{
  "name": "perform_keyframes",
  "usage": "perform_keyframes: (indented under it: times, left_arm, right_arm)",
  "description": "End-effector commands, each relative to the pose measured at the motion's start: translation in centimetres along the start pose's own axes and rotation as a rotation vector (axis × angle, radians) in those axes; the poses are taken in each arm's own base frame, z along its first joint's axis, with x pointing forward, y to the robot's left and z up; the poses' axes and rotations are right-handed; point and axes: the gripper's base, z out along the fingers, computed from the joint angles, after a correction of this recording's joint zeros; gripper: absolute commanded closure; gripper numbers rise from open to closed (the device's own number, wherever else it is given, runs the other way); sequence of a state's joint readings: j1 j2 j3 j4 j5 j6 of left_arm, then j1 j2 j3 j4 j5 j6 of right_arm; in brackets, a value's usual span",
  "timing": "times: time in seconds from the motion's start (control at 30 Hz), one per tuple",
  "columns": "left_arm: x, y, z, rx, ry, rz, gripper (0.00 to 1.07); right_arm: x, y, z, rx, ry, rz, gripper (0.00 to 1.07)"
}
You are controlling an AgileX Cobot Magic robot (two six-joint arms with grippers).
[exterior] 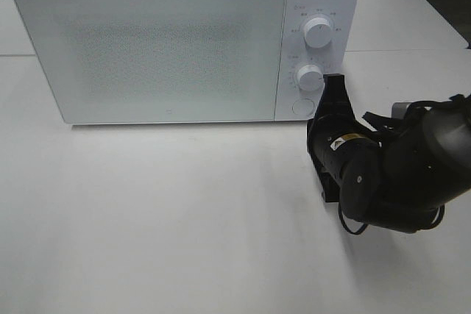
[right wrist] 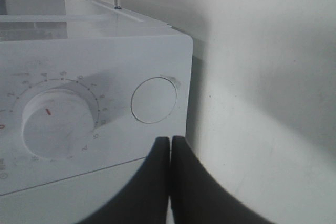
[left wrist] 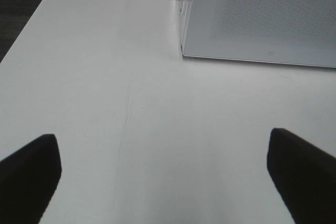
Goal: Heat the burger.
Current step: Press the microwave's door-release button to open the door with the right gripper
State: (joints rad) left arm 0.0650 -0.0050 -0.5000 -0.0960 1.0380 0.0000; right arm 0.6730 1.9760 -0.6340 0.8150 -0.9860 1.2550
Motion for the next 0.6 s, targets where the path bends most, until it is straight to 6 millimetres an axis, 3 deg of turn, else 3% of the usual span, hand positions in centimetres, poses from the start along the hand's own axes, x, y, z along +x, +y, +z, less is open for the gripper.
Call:
perform_keyframes:
  times: [0.03,0.6]
  left_arm:
    - [0.1,-0.1,-0.3,0.008,-0.027,-0.002,0.07]
    - [0.1,-0.1,-0.3,0.006,-0.027,-0.001,0.07]
  right_arm:
    - [0.4,0.1,1.0,-0.004,0.002,0.011,1.07]
    - [0.4,0.8,5.8,-0.007,-0.007,0.044,1.07]
